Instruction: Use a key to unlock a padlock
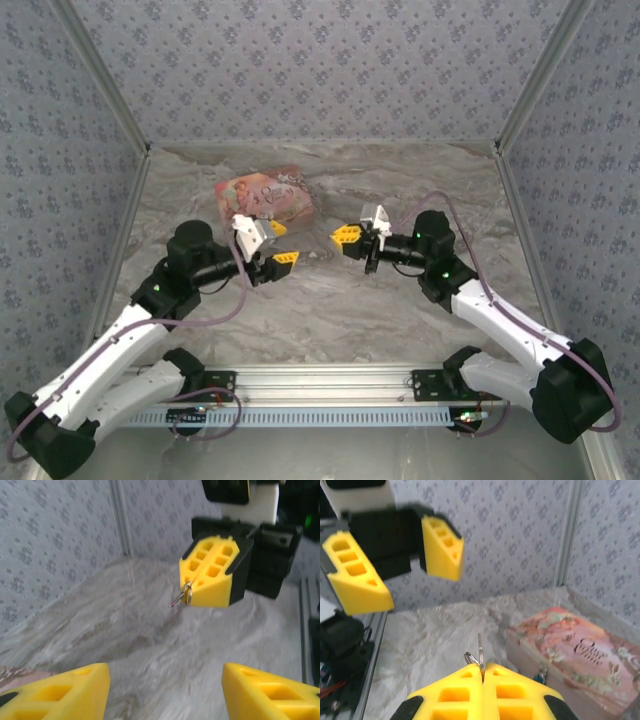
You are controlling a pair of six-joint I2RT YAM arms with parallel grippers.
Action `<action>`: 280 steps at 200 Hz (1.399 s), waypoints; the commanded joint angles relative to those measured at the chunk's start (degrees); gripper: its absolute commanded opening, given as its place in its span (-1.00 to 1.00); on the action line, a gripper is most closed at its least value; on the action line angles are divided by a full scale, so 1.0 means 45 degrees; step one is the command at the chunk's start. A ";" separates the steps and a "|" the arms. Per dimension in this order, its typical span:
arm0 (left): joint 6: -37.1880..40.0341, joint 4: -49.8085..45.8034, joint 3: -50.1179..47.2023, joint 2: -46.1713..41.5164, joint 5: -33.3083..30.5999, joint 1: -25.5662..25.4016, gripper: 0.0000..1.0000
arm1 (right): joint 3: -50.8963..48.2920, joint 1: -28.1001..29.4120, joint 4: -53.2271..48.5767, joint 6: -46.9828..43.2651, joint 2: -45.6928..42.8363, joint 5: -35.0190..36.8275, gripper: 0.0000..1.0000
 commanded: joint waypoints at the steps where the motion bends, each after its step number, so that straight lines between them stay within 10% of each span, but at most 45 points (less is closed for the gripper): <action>1: -0.4260 0.5618 -0.0346 0.0121 -0.0201 0.0073 0.23 | 0.0105 0.0051 0.3062 0.2759 -0.0244 0.0823 -1.00; 99: -1.1336 1.0301 0.2114 0.3786 0.1292 -0.0142 0.14 | 0.1454 0.0823 0.6159 0.6510 0.0716 0.2325 -1.00; 204: -1.1140 1.0613 0.2348 0.4309 0.1392 -0.0648 -0.37 | 0.2233 0.1080 0.6412 0.7427 0.1570 0.2612 -1.00; 280: -1.0741 1.0379 0.2289 0.4129 0.0870 -0.0655 -0.30 | 0.1951 0.1219 0.6465 0.7828 0.1368 0.2536 -1.00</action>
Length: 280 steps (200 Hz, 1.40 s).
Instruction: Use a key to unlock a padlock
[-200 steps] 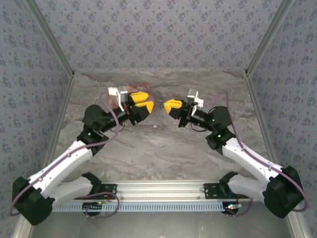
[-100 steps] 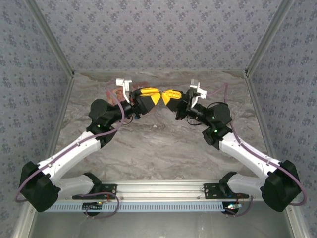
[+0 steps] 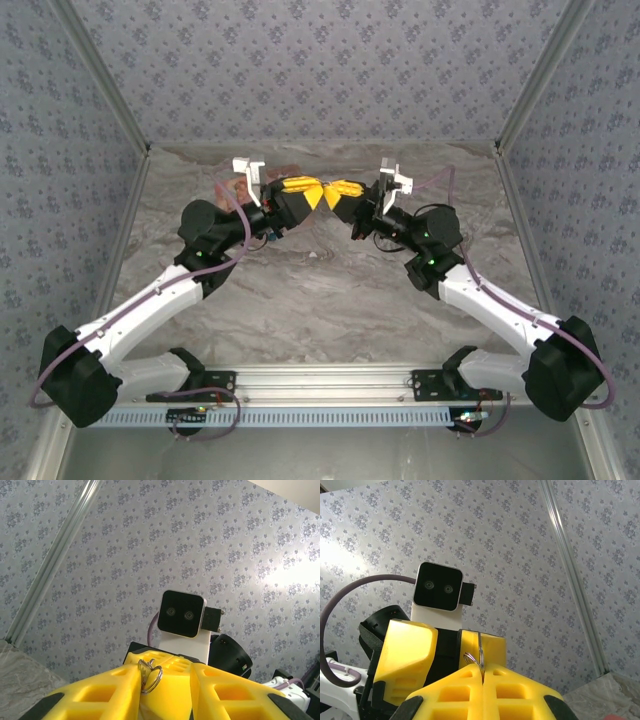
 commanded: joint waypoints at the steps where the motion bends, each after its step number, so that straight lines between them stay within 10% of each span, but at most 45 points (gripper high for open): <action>1: 0.0315 0.0475 0.0409 -0.0272 -0.0185 -0.0112 -0.29 | 0.0118 0.0152 0.0425 0.0305 -0.0203 0.0115 -1.00; 57: 0.0521 0.0266 0.0388 -0.0382 -0.0491 -0.0106 -0.26 | -0.0189 0.0291 0.0371 0.0308 -0.0517 0.0328 -0.99; 211: 0.0804 0.0101 0.0407 -0.0476 -0.0332 -0.0108 -1.00 | -0.0109 0.0407 -0.0292 0.0409 -0.0317 0.0006 -0.93; 280: 0.3358 -0.3086 0.0501 -0.1196 -0.0803 -0.0133 -1.00 | -0.0233 0.0243 -0.3004 -0.1151 -0.1306 0.0071 -0.20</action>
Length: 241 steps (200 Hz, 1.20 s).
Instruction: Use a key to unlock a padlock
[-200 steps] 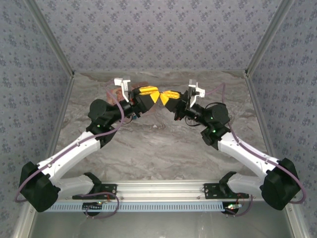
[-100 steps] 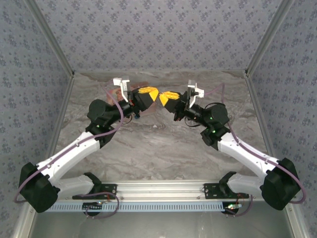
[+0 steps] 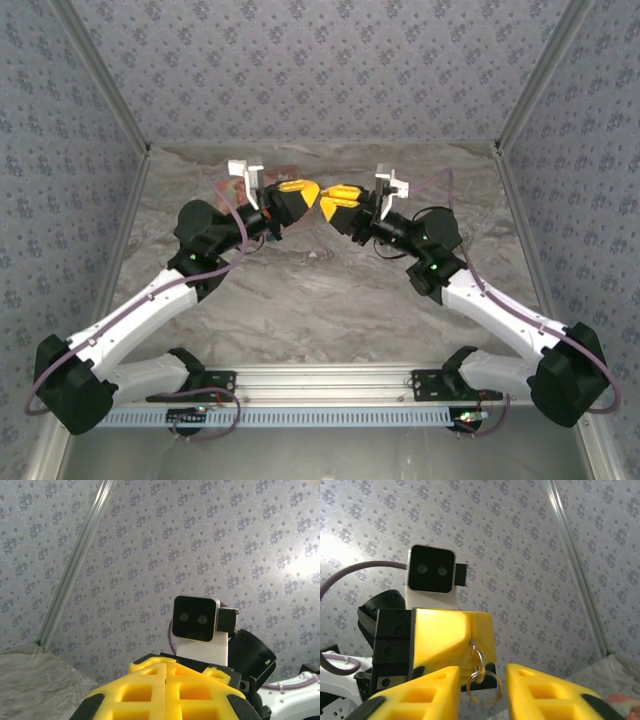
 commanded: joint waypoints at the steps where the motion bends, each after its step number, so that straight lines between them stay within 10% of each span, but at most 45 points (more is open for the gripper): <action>1: 0.1661 -0.1587 0.0490 -0.0542 -0.0312 -0.0089 -1.00 | -0.0074 -0.0074 -0.1535 -0.0866 -0.0701 -0.0010 -0.18; 84: 0.3879 -0.5483 0.1491 -0.0690 -0.0651 -0.0142 -1.00 | 0.1325 -0.0786 -0.5688 -0.0449 -0.1137 -0.0566 0.43; 241: 0.3806 -0.5372 0.1532 -0.0612 -0.0612 -0.0132 -1.00 | 0.2132 -0.1009 -0.5620 0.0578 0.0338 -0.2538 -0.34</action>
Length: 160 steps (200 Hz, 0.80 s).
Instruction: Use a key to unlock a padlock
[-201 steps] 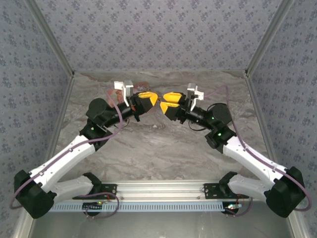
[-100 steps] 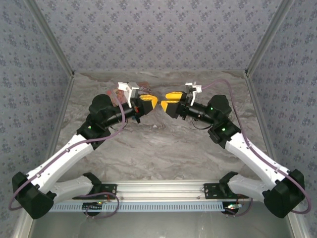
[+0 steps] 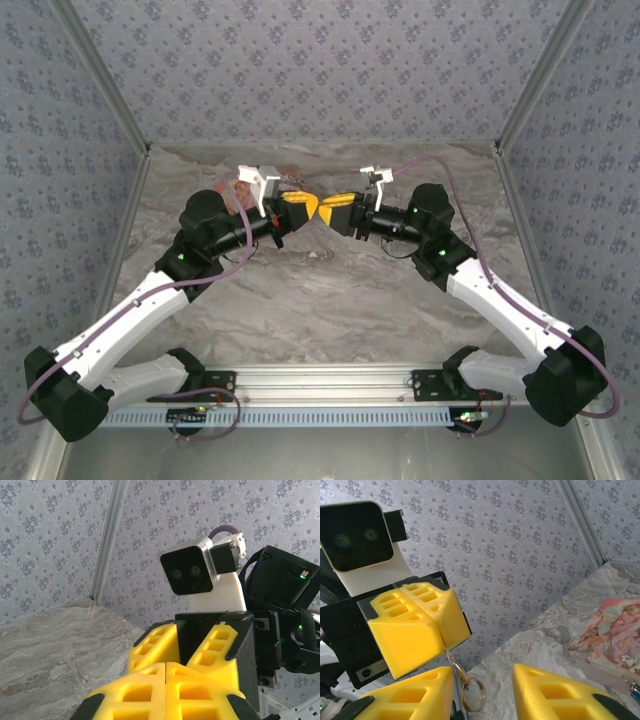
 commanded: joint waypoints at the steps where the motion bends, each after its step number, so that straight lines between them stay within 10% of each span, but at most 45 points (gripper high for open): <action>1: 0.0265 0.0041 0.0563 -0.0117 -0.0015 -0.0081 -1.00 | 0.0502 -0.0034 0.0068 -0.0032 0.0022 -0.0398 -0.34; 87: 0.0451 -0.0440 0.0836 0.0047 -0.0439 0.0030 -1.00 | 0.0773 -0.0044 -0.1151 -0.0749 0.0017 -0.0775 -0.96; 113: 0.0441 -0.0848 0.1131 0.0255 -0.0818 0.0361 -0.18 | 0.0714 -0.0060 -0.1831 -0.1040 -0.0119 -0.0651 -1.00; 160: 0.0275 -0.2655 0.2087 0.1514 -0.2029 0.1925 0.48 | 0.0316 -0.0258 -0.3292 -0.1894 -0.0680 0.0473 -1.00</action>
